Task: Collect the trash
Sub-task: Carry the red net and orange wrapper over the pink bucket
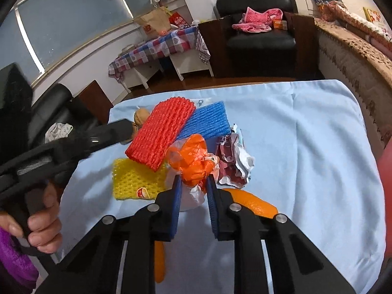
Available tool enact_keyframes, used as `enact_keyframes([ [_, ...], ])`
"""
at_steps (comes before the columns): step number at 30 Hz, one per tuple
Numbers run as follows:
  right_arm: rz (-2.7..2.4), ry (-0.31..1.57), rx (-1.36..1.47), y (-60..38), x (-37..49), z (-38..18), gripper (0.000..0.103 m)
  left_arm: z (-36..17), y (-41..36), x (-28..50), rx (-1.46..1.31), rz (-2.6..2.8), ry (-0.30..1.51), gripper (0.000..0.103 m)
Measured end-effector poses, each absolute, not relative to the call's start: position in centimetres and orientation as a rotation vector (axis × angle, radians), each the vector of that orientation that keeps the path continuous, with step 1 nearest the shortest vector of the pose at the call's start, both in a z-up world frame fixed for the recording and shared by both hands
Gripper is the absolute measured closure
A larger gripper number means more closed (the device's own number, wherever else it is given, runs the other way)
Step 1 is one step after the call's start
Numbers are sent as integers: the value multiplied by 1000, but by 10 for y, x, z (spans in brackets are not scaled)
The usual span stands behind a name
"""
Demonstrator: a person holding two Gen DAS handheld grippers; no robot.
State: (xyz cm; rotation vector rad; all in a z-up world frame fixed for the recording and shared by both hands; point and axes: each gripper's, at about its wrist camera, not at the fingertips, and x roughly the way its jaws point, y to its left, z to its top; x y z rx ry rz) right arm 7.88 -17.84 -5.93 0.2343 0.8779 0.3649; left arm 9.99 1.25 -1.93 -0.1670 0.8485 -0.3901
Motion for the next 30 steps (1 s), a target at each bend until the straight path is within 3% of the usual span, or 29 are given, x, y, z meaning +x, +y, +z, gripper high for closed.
enact_keyframes([
  [7, 362, 854, 256, -187, 67, -54, 84, -39, 2, 106, -121, -336, 882, 53],
  [8, 362, 850, 258, -188, 66, -52, 84, -39, 1, 104, -112, -333, 875, 66],
  [11, 364, 840, 265, -190, 62, -48, 84, -38, 1, 101, -98, -327, 870, 91],
  [12, 365, 836, 269, -191, 60, -46, 84, -37, 3, 100, -102, -323, 865, 93],
  [30, 281, 698, 286, -246, 14, -4, 84, 19, -14, 61, -142, -394, 750, 94],
])
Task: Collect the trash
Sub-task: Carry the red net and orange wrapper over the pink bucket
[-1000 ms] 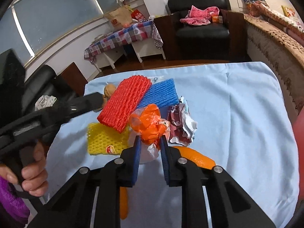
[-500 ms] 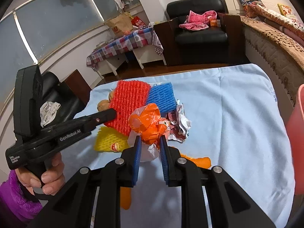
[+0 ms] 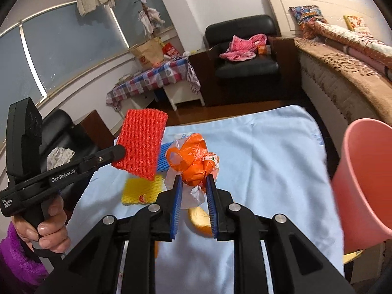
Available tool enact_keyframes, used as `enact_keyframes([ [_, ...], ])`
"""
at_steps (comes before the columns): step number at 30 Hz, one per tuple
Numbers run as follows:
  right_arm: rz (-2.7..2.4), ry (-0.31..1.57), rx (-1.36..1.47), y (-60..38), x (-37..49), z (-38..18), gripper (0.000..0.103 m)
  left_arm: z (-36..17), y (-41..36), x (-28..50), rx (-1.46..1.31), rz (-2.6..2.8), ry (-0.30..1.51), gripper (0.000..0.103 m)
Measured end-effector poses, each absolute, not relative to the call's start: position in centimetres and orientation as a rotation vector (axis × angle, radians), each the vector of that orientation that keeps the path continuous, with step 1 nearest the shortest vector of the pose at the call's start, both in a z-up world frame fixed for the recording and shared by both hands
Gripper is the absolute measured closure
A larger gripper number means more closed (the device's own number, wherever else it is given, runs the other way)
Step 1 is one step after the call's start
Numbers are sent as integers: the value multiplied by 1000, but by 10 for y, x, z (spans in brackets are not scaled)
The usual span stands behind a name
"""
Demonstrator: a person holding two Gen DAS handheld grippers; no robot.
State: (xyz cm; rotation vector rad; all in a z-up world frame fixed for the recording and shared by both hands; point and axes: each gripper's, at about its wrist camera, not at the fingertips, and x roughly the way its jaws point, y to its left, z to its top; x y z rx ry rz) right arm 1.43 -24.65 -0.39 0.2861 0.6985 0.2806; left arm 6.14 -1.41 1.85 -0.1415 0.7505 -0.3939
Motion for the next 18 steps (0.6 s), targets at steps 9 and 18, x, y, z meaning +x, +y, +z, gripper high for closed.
enact_keyframes([
  [9, 172, 643, 320, -291, -7, 4, 84, 31, -52, 54, -114, -457, 732, 94],
  [18, 65, 590, 368, -343, -22, 7, 84, 33, -97, 53, -82, -515, 741, 94],
])
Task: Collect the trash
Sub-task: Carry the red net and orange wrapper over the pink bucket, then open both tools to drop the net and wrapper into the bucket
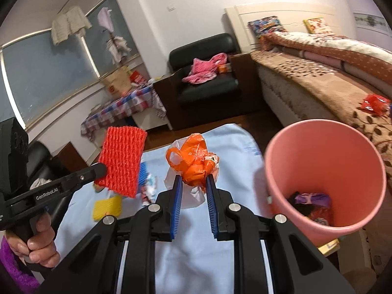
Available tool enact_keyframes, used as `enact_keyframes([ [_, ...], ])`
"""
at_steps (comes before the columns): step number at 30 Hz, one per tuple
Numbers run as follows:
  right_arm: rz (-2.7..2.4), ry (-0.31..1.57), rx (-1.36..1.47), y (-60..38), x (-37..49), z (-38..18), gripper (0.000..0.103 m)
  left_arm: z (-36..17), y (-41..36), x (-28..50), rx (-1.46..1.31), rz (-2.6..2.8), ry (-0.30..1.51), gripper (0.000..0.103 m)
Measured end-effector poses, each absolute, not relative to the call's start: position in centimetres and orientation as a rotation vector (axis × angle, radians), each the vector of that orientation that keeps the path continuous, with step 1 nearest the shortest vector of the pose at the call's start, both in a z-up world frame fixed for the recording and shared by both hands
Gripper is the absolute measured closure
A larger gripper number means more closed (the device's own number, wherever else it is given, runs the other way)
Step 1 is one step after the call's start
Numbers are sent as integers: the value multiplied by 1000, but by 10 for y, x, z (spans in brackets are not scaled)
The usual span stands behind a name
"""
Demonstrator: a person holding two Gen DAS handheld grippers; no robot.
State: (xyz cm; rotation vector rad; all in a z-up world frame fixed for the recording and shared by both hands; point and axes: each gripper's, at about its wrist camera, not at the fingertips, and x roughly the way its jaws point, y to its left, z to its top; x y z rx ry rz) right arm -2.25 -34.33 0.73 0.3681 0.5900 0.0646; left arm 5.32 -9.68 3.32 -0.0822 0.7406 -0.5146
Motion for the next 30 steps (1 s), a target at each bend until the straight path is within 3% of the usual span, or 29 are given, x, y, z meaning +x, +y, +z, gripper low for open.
enact_keyframes([
  [30, -300, 502, 431, -474, -46, -29, 84, 10, -273, 69, 93, -675, 801, 94],
])
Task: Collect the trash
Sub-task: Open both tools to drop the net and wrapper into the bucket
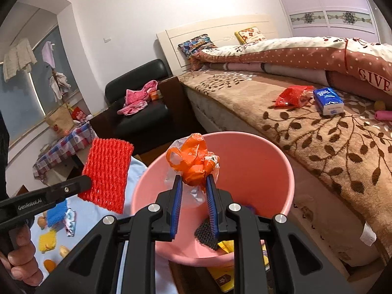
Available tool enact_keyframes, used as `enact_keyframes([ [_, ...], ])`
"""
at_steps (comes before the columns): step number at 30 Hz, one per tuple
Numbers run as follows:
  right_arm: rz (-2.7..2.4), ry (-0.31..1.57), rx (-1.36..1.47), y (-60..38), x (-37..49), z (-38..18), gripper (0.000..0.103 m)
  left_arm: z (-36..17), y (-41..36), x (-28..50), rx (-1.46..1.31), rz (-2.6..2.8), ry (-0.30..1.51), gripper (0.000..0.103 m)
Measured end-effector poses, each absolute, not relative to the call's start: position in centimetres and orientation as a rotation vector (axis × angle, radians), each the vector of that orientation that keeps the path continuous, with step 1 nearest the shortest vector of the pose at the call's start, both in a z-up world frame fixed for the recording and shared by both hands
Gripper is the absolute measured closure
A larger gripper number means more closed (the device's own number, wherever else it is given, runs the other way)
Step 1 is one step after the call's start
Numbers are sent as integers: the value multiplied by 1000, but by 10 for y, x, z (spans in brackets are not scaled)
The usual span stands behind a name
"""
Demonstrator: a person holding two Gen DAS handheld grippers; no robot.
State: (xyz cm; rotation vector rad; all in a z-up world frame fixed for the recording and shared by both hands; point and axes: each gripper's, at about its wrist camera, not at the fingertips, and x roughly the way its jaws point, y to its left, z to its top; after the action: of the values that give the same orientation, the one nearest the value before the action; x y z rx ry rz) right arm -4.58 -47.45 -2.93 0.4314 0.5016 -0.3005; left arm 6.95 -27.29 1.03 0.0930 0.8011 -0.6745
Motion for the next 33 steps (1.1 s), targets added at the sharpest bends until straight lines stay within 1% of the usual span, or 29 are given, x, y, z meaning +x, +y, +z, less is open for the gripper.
enact_keyframes([
  [13, -338, 522, 443, -489, -45, -46, 84, -8, -315, 80, 154, -667, 820, 94],
  [33, -336, 544, 430, -485, -42, -51, 82, -24, -325, 84, 167, -675, 854, 94],
])
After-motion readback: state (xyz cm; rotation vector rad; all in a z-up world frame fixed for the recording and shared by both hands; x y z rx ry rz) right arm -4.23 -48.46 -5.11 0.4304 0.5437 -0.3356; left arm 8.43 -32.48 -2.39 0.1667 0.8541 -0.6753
